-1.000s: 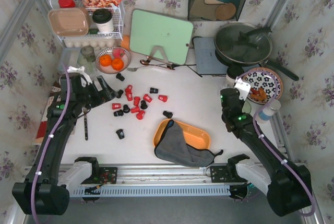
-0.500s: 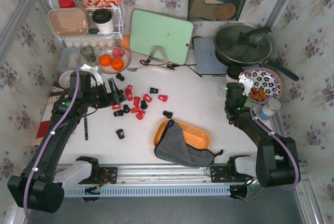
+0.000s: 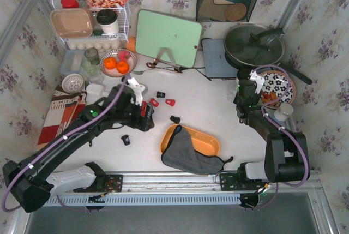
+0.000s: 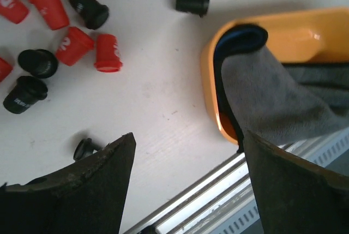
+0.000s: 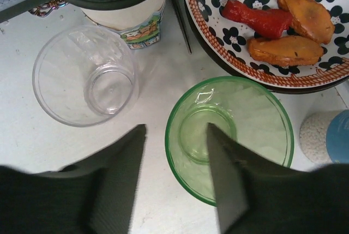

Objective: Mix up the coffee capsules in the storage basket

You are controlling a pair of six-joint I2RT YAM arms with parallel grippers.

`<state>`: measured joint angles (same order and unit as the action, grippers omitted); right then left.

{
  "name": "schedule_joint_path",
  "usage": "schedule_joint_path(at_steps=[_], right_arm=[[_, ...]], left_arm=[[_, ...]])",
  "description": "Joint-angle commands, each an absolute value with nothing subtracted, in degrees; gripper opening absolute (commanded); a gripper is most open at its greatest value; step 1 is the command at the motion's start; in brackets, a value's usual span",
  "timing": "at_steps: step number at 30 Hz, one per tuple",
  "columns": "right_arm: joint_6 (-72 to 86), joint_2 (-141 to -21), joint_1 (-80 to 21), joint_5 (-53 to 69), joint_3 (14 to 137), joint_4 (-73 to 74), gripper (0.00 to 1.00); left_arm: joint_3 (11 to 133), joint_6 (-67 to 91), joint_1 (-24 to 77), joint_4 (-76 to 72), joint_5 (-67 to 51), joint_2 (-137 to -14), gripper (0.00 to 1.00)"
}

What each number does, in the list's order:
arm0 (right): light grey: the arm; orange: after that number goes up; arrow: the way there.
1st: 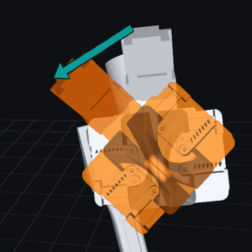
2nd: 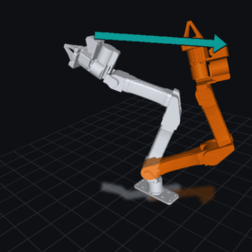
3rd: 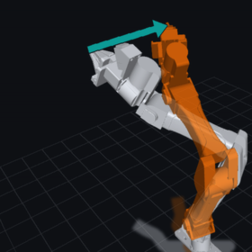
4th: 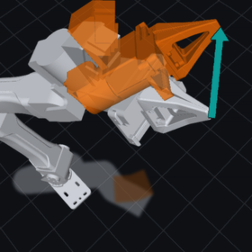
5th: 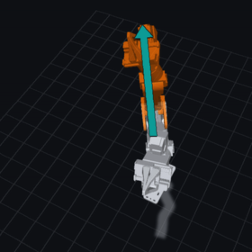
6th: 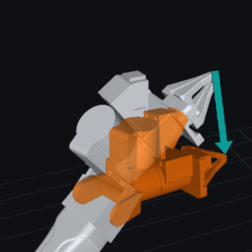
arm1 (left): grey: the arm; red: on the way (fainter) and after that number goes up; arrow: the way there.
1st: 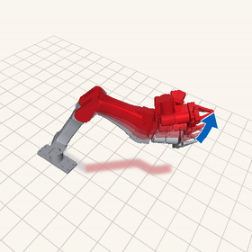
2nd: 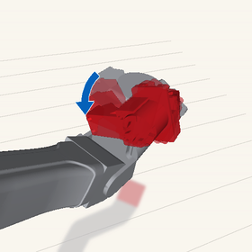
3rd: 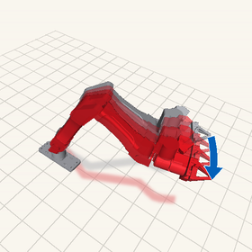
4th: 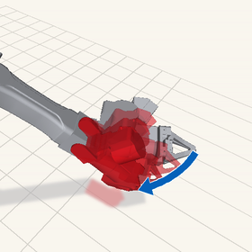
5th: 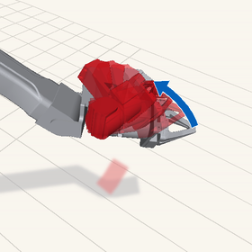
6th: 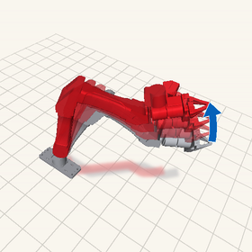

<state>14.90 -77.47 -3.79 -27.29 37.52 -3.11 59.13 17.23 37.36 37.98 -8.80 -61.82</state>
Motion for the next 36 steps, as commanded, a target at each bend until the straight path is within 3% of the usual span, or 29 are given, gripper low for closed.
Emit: schedule_joint_path(at_steps=[1,8,16,26,36], right_arm=[[14.2,-77.5,-3.7,-28.5,38.5,-3.9,0.64],[14.6,-73.5,-3.7,-25.9,41.8,2.5,0.72],[15.0,-59.7,-3.7,-22.9,42.6,11.2,0.77],[12.6,-46.5,-3.7,-14.9,44.5,23.0,0.84],[11.1,-34.6,-3.7,-8.8,36.5,20.7,0.94]], left_arm=[[59.3,15.7,45.5,39.4,-1.8,-63.1,0.82],[62.5,14.9,57.6,40.1,3.1,-69.7,0.80],[69.7,15.7,66.1,41.0,7.4,-84.8,0.80],[72.3,20.8,68.4,38.6,9.1,-97.9,0.79],[74.4,22.4,68.6,37.6,10.8,-104.5,0.79]])
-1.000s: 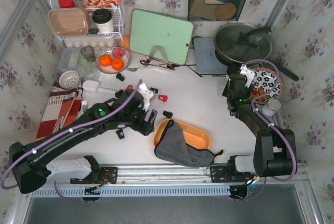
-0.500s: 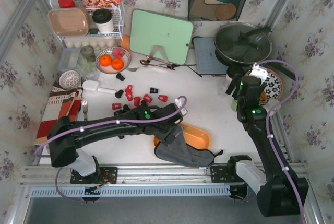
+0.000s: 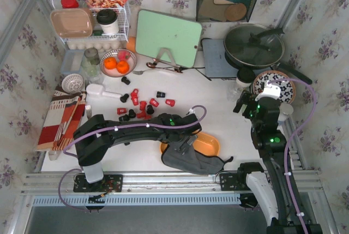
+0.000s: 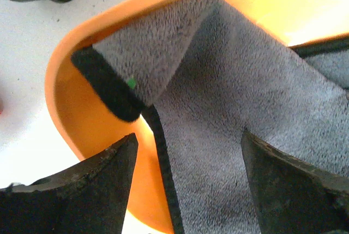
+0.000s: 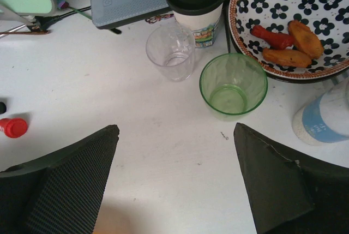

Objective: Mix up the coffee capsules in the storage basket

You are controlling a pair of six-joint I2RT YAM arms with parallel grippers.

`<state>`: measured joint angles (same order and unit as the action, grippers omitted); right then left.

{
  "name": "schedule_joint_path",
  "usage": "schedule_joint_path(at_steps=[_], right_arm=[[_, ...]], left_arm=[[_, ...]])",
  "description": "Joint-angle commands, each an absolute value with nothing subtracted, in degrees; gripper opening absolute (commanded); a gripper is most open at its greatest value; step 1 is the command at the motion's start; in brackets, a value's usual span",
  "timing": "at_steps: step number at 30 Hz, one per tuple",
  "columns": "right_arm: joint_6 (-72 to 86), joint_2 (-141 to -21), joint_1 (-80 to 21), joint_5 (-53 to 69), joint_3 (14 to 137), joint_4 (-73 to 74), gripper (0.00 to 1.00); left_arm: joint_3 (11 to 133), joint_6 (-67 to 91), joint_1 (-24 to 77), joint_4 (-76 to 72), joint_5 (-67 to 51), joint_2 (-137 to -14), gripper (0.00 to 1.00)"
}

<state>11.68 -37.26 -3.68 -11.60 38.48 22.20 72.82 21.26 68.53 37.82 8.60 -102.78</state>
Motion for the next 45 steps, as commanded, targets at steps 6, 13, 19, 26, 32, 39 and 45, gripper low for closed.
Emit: schedule_joint_path(at_steps=[6,13,19,26,32,39,45], right_arm=[[10.7,-31.6,-3.7,-8.8,34.8,19.9,0.95],[10.7,-30.7,-3.8,-8.4,34.4,19.9,0.95],[10.8,-29.9,-3.8,-8.4,34.2,19.9,0.95],[9.9,-29.3,-4.0,-7.0,34.0,19.6,0.95],[5.7,-27.0,-4.7,-2.3,32.0,17.1,0.93],[0.5,-25.6,-8.4,7.3,30.8,14.2,0.89],[-6.3,-24.1,-11.3,19.5,32.2,13.4,0.78]], left_arm=[[77.2,22.4,68.6,38.7,11.5,-108.4,0.79],[77.6,24.7,68.6,36.6,8.8,-111.0,0.62],[76.6,24.5,68.6,34.3,7.1,-107.6,0.10],[72.8,23.6,68.6,29.5,7.2,-91.3,0.00],[73.0,20.7,68.1,30.4,11.0,-84.1,0.00],[73.4,20.4,67.3,30.7,12.6,-80.5,0.00],[73.5,21.4,66.3,31.7,13.9,-76.4,0.00]])
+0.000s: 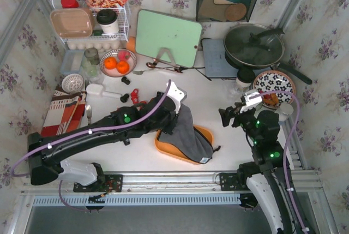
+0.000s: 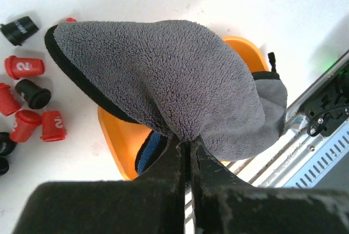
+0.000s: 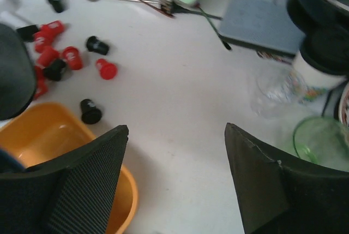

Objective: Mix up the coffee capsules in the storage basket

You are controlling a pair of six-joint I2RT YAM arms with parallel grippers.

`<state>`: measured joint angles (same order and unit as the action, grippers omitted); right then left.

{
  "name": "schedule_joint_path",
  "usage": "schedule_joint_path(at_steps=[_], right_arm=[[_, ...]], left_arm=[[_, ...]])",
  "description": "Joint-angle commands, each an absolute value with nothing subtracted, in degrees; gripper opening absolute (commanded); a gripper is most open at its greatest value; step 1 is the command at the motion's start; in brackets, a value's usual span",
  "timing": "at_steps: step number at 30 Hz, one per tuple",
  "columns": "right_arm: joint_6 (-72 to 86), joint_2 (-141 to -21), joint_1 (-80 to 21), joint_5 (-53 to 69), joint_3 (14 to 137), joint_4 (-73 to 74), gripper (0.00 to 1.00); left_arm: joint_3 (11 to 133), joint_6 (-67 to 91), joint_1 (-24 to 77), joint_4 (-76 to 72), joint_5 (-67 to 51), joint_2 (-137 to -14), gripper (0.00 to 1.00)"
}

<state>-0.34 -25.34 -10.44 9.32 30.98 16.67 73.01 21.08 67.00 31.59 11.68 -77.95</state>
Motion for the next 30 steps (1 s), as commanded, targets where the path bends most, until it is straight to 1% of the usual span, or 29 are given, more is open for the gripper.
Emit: schedule_joint_path(at_steps=[1,7,10,15,23,27,30], right_arm=[[-7.1,-23.4,-11.3,22.0,32.6,13.0,0.77],[-8.7,-21.9,-11.4,33.9,35.9,10.9,0.78],[-8.6,-22.9,-11.5,37.4,37.2,10.0,0.78],[-7.8,-23.9,-11.5,39.9,37.0,7.2,0.78],[-7.7,-24.9,-13.3,40.5,34.6,4.9,0.78],[-8.4,-25.7,-17.7,36.8,33.2,3.7,0.78],[-9.5,-27.9,-22.9,31.4,32.4,2.3,0.78]], left_arm=[[73.4,21.7,65.9,31.9,14.0,-75.9,0.00],[73.4,23.3,63.5,30.4,13.1,-73.1,0.00],[73.7,24.2,63.0,28.9,11.9,-72.6,0.00],[75.3,25.1,62.6,27.5,10.2,-73.7,0.00],[77.6,25.9,62.1,24.3,10.5,-76.7,0.00],[78.2,25.8,61.8,22.1,11.9,-77.4,0.00],[78.6,25.7,61.7,20.5,11.6,-77.8,0.00]])
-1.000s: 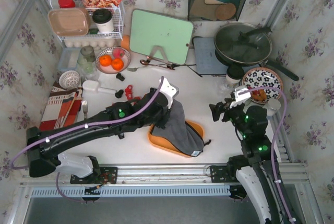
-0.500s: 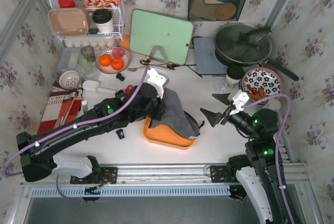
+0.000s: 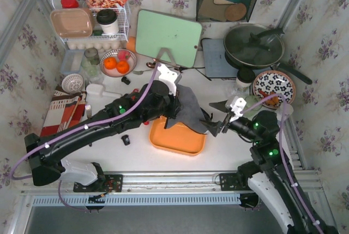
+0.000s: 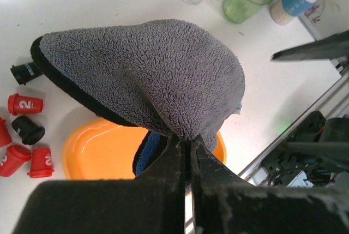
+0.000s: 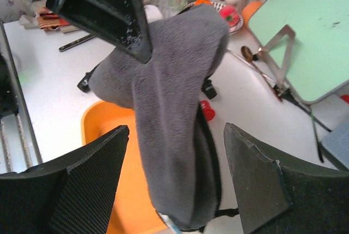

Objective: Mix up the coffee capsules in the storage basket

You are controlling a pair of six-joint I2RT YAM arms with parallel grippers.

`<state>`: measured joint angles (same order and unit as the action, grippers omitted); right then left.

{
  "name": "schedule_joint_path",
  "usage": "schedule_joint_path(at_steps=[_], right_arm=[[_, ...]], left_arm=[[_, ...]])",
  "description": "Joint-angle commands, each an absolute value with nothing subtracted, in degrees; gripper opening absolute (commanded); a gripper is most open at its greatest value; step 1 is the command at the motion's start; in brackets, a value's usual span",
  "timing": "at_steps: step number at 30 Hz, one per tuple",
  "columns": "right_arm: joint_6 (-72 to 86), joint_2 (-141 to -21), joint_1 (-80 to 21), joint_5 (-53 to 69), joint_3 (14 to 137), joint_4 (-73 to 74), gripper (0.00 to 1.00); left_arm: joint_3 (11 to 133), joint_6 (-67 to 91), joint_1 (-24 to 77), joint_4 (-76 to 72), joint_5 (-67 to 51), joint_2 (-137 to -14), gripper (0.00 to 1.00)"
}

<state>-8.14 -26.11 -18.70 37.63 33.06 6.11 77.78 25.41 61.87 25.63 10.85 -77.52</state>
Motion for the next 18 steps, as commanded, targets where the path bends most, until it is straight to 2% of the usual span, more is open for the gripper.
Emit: schedule_joint_path(at_steps=[1,8,14,18], right_arm=[[-9.9,-29.0,-25.0,29.7,32.2,1.8,0.78],[-12.7,-36.9,-39.6,15.9,31.9,-2.6,0.79],[-12.3,-41.7,-45.3,7.1,32.6,-6.7,0.78],[-11.8,-44.2,-48.9,2.4,33.4,-8.4,0.74]], left_arm=[[78.6,25.6,61.6,20.1,11.5,-77.9,0.00],[78.5,25.6,61.7,18.1,10.1,-77.9,0.00],[76.5,26.6,61.5,16.4,9.1,-76.6,0.00],[74.7,27.8,61.6,15.4,8.0,-75.7,0.00]])
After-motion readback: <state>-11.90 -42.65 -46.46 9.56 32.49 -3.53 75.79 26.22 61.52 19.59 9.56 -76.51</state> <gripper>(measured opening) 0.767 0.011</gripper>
